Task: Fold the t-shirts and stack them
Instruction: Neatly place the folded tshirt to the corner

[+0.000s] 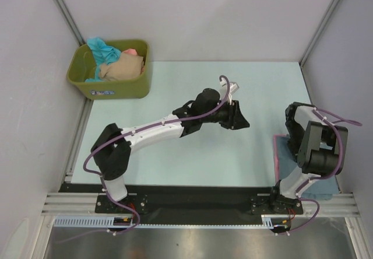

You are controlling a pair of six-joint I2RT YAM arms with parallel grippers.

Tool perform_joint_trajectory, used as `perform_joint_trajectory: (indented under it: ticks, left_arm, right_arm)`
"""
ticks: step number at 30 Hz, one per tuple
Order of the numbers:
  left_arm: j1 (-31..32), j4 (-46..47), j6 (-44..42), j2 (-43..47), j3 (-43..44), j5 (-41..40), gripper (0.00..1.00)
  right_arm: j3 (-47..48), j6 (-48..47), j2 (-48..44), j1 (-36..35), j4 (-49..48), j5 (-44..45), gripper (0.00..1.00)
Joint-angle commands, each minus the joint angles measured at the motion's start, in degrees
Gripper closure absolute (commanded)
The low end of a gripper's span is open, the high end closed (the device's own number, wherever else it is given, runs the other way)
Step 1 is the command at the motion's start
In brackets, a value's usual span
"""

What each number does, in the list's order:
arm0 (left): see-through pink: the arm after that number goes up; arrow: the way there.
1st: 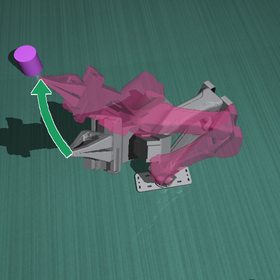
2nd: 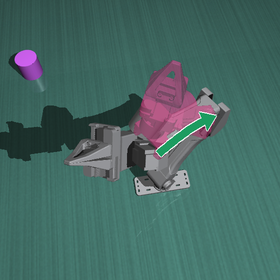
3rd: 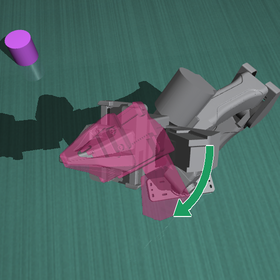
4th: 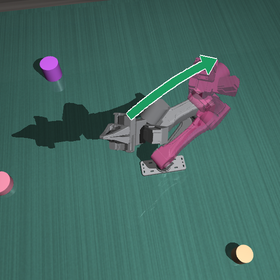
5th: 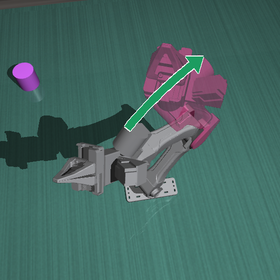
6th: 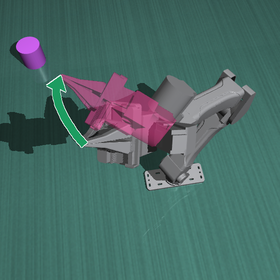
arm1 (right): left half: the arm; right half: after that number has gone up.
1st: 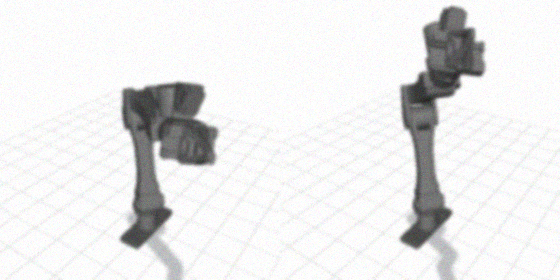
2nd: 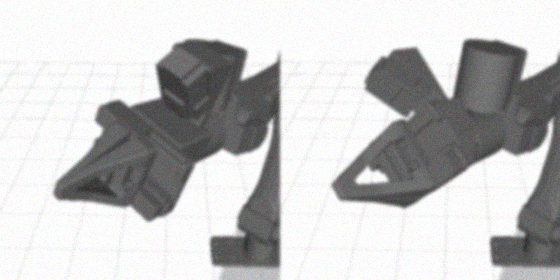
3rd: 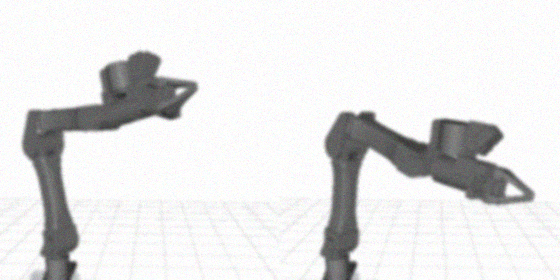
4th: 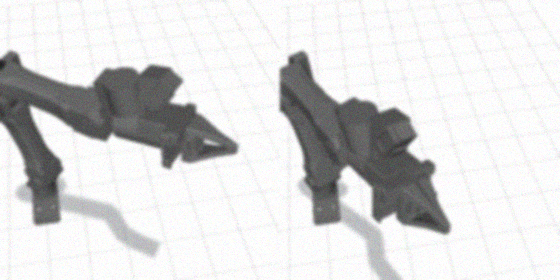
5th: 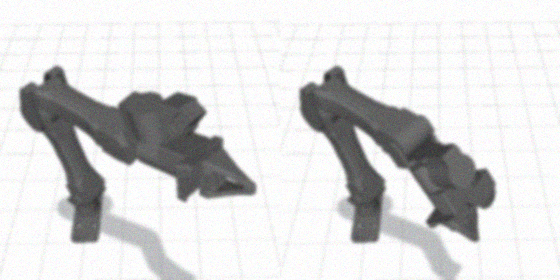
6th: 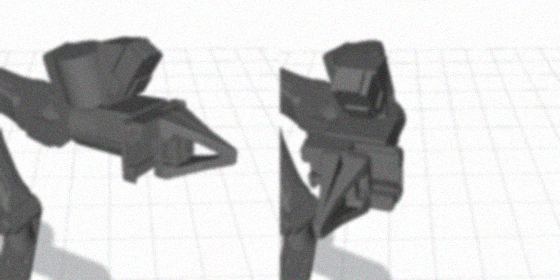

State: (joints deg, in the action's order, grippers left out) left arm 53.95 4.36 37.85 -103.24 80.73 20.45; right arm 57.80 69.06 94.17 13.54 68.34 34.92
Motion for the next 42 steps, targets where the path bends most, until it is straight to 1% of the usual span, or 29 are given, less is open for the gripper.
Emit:
perform_joint_trajectory:
  ticks: [1,3,5,7,9,12,18,21,22,25,26,30,34,36,39,41,42]
  left_arm:
    - [-0.3,-2.7,-2.4,3.8,-4.2,-2.4,0.62]
    - [-0.9,-3.0,-2.7,5.1,-5.6,-2.7,0.62]
    - [-1.3,-3.6,-3.7,5.9,-5.9,-3.3,0.62]
    - [-1.7,-3.9,-4.4,6.2,-5.1,-3.0,0.62]
    - [-1.7,-6.2,-5.3,6.1,-3.5,-2.6,0.62]
    - [-1.8,-6.7,-5.6,6.5,-2.7,-1.8,0.62]
    - [-2.4,-8.0,-5.4,8.8,-4.3,-0.1,0.62]
    - [-2.9,-9.2,-5.6,11.7,-6.7,0.4,0.62]
    - [-3.2,-9.6,-5.7,13.0,-7.4,0.9,0.61]
    - [-3.9,-11.6,-6.8,18.4,-10.6,1.4,0.59]
    - [-3.9,-12.2,-7.1,19.7,-11.3,1.3,0.59]
    - [-4.8,-16.1,-8.0,27.8,-15.2,-0.3,0.57]
    - [-5.8,-19.5,-8.4,33.5,-17.4,-1.4,0.56]
    - [-6.4,-22.4,-9.4,36.6,-18.1,-2.0,0.55]
    - [-7.3,-27.4,-11.4,39.6,-18.5,-3.7,0.54]
    - [-7.8,-29.8,-12.4,42.7,-18.6,-4.7,0.54]
    - [-8.6,-32.3,-12.9,43.5,-18.8,-6.1,0.52]
  right_arm:
    - [-0.2,4.6,1.0,-0.3,0.2,0.0,1.0]
    - [1.6,3.1,1.5,0.0,0.4,1.3,1.0]
    - [6.3,1.9,2.2,-0.7,2.9,3.3,1.0]
    - [8.8,0.9,1.5,-0.6,4.5,5.9,1.0]
    - [10.8,-1.1,-0.5,1.0,6.0,8.2,1.0]
    - [10.3,-4.7,-2.6,4.6,6.2,10.3,1.0]
    - [5.0,-8.6,-4.6,7.6,2.9,13.4,1.0]
    - [4.1,-10.8,-2.5,8.6,-1.2,14.8,1.0]
    - [4.5,-12.1,-0.2,8.7,-2.9,15.3,1.0]
    - [5.9,-13.1,3.5,8.7,-4.1,17.9,1.0]
    - [6.5,-13.8,5.0,8.8,-4.4,20.3,1.0]
    - [6.9,-17.1,7.2,10.4,-7.0,21.7,1.0]
    - [5.7,-19.7,8.6,10.5,-10.8,22.9,1.0]
    - [5.7,-19.7,9.8,10.6,-10.7,23.3,1.0]
    - [7.2,-19.5,8.7,10.4,-8.7,23.6,1.0]
    - [8.5,-20.0,6.2,10.1,-7.3,20.7,1.0]
    - [10.3,-20.7,3.1,9.1,-6.8,19.3,0.99]
